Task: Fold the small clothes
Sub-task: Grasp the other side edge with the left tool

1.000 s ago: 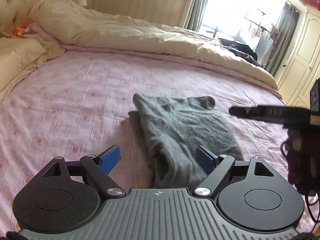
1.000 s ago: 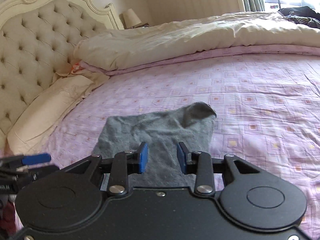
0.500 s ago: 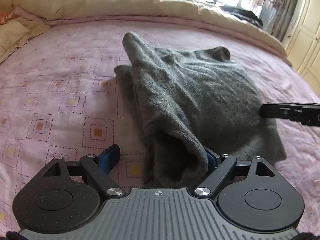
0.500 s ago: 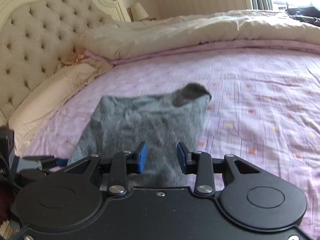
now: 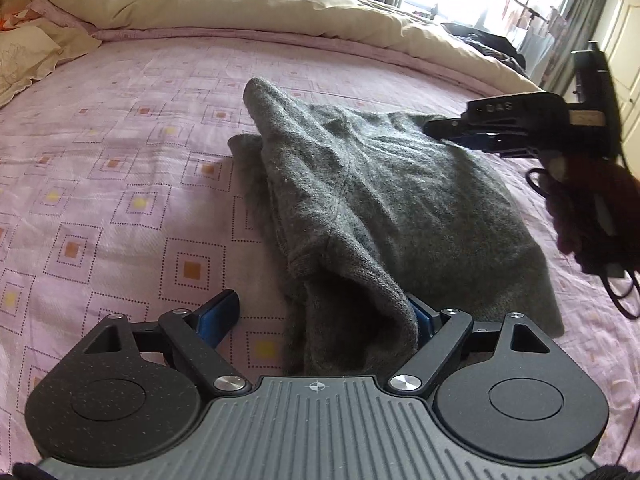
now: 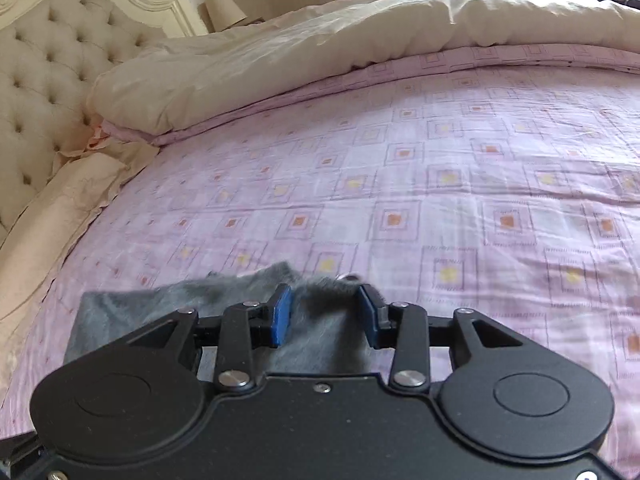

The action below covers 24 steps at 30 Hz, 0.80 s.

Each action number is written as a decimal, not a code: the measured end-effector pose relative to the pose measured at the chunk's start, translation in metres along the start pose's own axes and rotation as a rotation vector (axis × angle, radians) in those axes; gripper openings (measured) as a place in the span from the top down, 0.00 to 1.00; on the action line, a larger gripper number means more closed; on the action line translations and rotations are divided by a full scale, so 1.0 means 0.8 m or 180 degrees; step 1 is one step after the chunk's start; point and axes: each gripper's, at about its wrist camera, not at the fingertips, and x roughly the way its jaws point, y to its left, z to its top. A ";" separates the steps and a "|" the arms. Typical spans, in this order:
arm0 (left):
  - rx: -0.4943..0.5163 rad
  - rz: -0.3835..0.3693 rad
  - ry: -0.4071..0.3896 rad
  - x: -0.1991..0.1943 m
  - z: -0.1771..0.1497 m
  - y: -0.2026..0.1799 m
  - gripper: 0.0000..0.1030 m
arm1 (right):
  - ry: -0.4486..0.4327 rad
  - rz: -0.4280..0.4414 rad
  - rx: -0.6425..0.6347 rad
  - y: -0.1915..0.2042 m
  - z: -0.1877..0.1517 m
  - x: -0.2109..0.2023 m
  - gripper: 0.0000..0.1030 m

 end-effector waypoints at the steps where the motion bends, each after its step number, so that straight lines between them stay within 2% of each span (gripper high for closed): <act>1: -0.0013 -0.0008 -0.0003 0.001 0.000 0.000 0.18 | -0.0076 -0.0034 0.0042 -0.005 0.006 -0.002 0.52; 5: -0.0018 -0.0027 -0.0007 0.003 0.002 0.000 0.17 | -0.0324 0.0059 0.0145 -0.016 0.012 -0.039 0.51; 8: -0.0071 -0.0045 -0.0024 0.003 0.001 0.001 0.15 | -0.0348 0.0221 0.0056 -0.016 -0.007 -0.071 0.39; 11: -0.0138 -0.0056 -0.0030 0.003 0.002 0.001 0.14 | -0.0222 0.0255 -0.0132 -0.011 -0.022 -0.081 0.40; 13: -0.0153 -0.0070 -0.0017 0.002 0.002 0.001 0.14 | -0.0113 0.0223 -0.0223 -0.006 -0.028 -0.076 0.50; 16: -0.0230 -0.0123 -0.0009 0.001 0.003 0.005 0.14 | -0.0016 0.0428 0.0048 -0.014 -0.034 -0.061 0.52; 17: -0.0246 -0.0141 -0.0007 0.002 0.003 0.007 0.14 | 0.0010 0.0485 0.0196 -0.018 -0.035 -0.054 0.48; 18: -0.0256 -0.0160 -0.0005 0.002 0.003 0.008 0.13 | 0.0034 0.0481 0.0312 -0.022 -0.037 -0.046 0.38; 20: -0.0258 -0.0213 -0.0013 0.004 0.004 0.011 0.10 | 0.0022 0.0368 0.0356 -0.022 -0.041 -0.034 0.30; 24: -0.0278 -0.0296 -0.0052 0.009 0.006 0.012 0.07 | 0.0000 0.0504 0.0536 -0.032 -0.049 -0.023 0.30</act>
